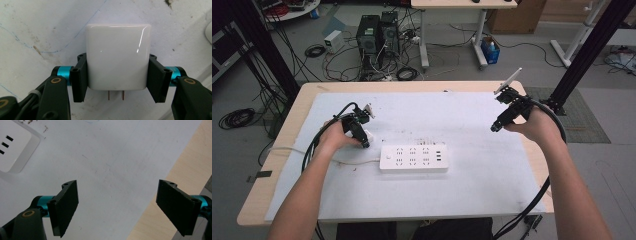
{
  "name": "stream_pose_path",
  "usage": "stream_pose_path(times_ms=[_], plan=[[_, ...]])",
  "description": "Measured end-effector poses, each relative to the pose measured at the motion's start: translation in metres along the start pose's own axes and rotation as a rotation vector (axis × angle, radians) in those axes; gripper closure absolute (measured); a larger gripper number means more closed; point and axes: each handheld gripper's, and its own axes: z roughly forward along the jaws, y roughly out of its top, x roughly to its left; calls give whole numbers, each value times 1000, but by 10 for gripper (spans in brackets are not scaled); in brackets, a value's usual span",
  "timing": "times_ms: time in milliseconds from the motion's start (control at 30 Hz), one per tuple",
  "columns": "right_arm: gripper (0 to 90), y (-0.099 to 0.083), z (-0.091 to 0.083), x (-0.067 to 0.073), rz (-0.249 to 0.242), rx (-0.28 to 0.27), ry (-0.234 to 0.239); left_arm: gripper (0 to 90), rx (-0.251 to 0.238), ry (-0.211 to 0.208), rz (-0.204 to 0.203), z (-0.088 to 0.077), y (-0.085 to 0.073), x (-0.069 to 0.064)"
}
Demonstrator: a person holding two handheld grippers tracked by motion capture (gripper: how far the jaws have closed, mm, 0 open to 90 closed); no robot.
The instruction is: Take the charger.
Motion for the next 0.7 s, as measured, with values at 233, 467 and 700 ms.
stream_pose_path(times_ms=[233,467,700], plan=[[177,-2,-4,3,23,-2,0,426,-51,4,-4,-19,-4,-5],[177,-6,-9,8,34,-7,-8,426,-123,12,27,-59,-5,-22],[176,-5,-16,12,33,-9,-12,426,-138,10,58,-89,-4,-34]])
